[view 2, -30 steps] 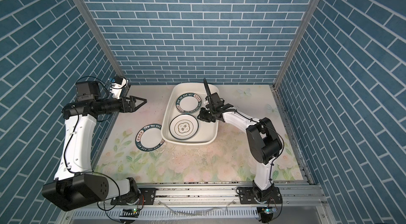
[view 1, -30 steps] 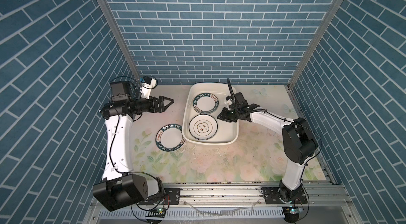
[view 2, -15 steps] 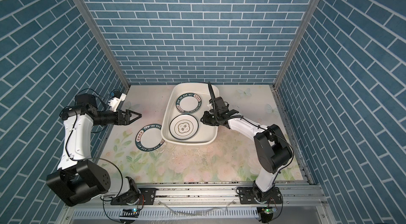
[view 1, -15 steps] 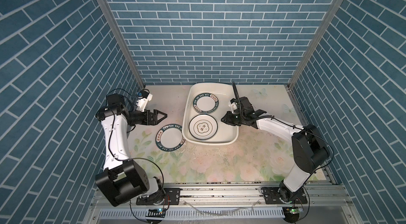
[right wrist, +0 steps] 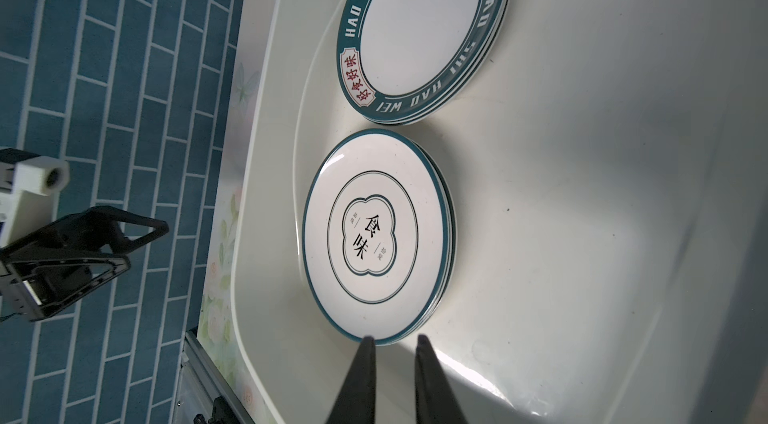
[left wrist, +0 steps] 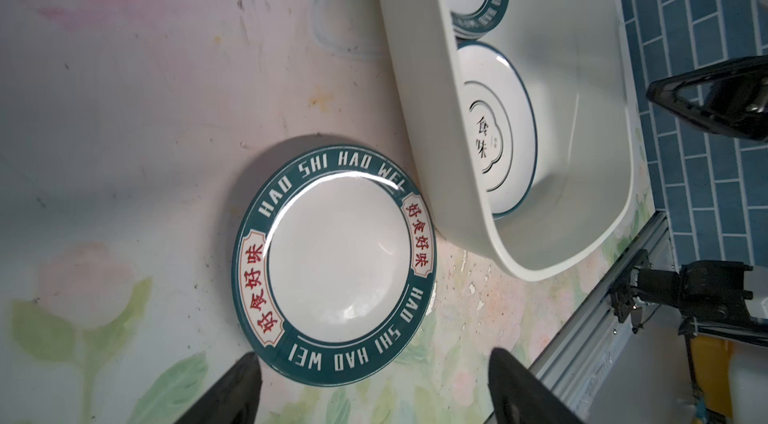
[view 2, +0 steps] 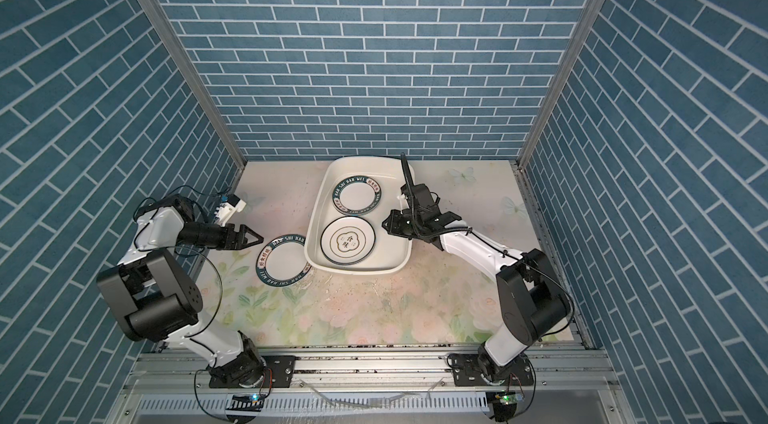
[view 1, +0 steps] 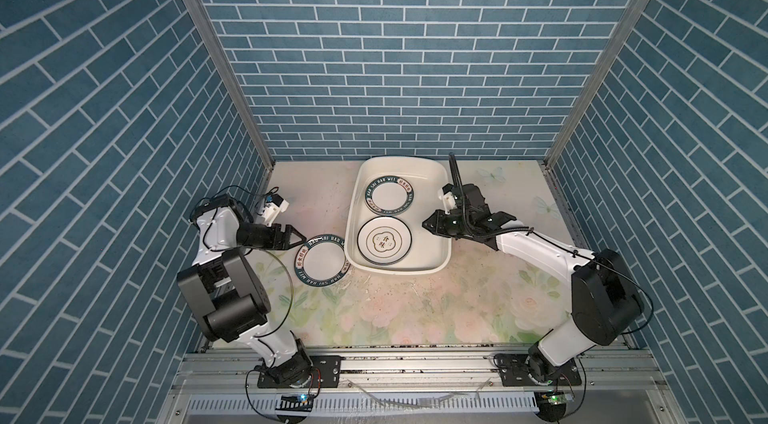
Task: Place the plates into the plastic bin on the countertop
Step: 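Move the open left gripper down to the green-rimmed plate's rim on the table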
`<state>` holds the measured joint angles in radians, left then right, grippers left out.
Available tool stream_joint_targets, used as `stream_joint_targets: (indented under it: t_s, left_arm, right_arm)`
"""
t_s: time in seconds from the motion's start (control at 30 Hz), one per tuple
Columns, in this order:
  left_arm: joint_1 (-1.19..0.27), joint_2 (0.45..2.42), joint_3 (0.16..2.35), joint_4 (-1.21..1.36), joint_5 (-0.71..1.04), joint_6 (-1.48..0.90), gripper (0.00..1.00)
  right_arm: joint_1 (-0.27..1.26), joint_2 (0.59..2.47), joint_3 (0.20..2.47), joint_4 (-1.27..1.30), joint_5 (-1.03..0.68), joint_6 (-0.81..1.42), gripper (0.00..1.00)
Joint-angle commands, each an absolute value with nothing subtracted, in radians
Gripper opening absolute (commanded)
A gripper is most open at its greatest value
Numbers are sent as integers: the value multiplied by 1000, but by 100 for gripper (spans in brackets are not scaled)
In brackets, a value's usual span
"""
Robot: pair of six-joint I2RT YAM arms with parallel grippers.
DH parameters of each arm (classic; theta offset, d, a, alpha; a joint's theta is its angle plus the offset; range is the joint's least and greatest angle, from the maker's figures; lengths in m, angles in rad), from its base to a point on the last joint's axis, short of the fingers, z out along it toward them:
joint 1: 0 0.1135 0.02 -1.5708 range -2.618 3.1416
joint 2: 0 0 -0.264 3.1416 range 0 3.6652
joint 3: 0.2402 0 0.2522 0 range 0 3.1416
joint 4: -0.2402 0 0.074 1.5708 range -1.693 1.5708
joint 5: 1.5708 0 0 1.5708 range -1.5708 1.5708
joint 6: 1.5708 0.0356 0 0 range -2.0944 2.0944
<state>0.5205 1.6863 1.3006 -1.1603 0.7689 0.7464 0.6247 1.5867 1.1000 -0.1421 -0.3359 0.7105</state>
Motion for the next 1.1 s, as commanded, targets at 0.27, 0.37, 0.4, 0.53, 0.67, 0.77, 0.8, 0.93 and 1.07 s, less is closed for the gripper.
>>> stream_joint_targets:
  t_s: [0.27, 0.37, 0.4, 0.53, 0.67, 0.77, 0.8, 0.93, 1.07]
  left_arm:
    - [518, 1839, 1347, -1104, 652, 783, 89]
    - [516, 1899, 1378, -1130, 658, 789, 88]
    - [517, 1918, 1389, -1136, 660, 790, 88]
    - [510, 1977, 1416, -1164, 654, 809, 83]
    - [492, 2018, 1433, -1176, 652, 818, 80]
    - [480, 2038, 1442, -1166, 643, 810, 80]
    - [476, 2047, 1450, -1169, 643, 808, 79]
    - [466, 2079, 1469, -1178, 645, 806, 76]
    - [454, 2107, 1482, -1185, 640, 809, 74]
  right_arm:
    - [624, 1561, 1084, -147, -310, 732, 19]
    - [624, 1568, 1086, -137, -307, 732, 19]
    - [623, 1566, 1087, -137, -304, 732, 19]
    - [621, 1572, 1103, -153, -303, 725, 19]
    - [621, 1576, 1103, -153, -300, 726, 19]
    - [621, 1578, 1100, -151, -301, 727, 19]
    - [621, 1578, 1096, -151, -300, 727, 19]
    - [620, 1579, 1093, -151, -296, 729, 19]
    - [618, 1583, 1092, -151, -296, 729, 20]
